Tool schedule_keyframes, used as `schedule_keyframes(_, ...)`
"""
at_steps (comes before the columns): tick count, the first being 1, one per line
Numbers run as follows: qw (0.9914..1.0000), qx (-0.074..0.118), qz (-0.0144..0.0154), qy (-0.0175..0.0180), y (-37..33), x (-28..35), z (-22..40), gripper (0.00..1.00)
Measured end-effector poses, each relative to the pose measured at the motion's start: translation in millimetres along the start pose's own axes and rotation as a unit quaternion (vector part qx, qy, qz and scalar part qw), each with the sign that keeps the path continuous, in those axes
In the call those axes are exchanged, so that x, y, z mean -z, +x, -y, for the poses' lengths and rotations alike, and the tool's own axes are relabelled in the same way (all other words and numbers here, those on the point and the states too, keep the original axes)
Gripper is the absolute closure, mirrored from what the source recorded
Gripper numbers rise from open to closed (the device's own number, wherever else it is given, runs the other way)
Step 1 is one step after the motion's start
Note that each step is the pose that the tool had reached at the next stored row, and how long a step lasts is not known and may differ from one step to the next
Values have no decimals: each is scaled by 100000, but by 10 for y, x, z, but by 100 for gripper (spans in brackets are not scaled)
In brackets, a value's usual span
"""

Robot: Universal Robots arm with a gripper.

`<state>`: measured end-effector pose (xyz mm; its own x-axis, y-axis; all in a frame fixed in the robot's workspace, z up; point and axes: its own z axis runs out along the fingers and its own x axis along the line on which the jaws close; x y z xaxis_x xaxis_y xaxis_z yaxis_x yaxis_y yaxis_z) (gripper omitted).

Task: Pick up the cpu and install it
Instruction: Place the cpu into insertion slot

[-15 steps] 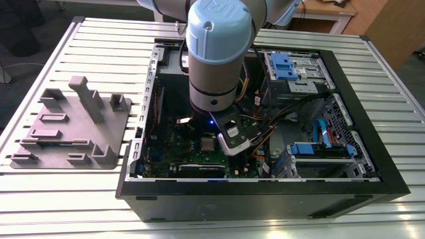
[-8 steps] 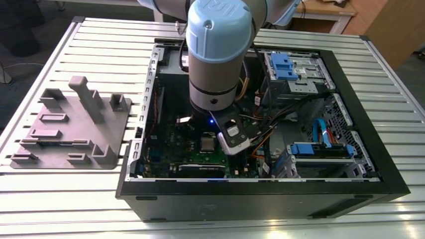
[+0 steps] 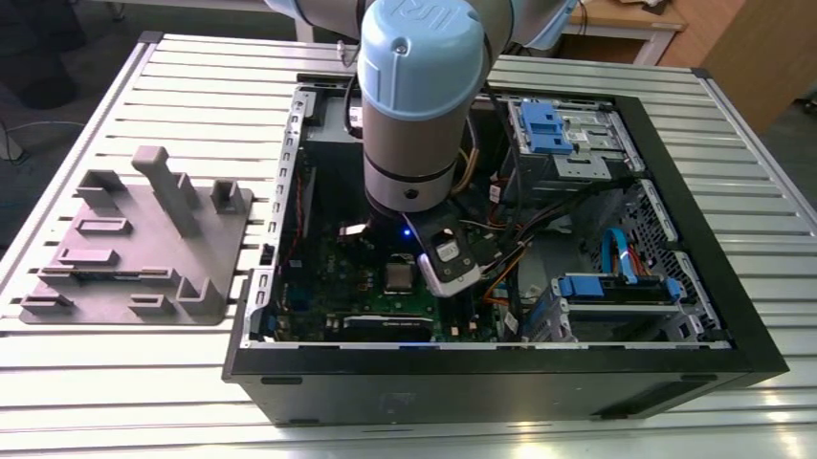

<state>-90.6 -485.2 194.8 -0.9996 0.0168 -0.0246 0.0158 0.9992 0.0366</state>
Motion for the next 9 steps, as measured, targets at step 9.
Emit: schedule_keyframes(9,100000,-3,14,2,23,-8,4,53)
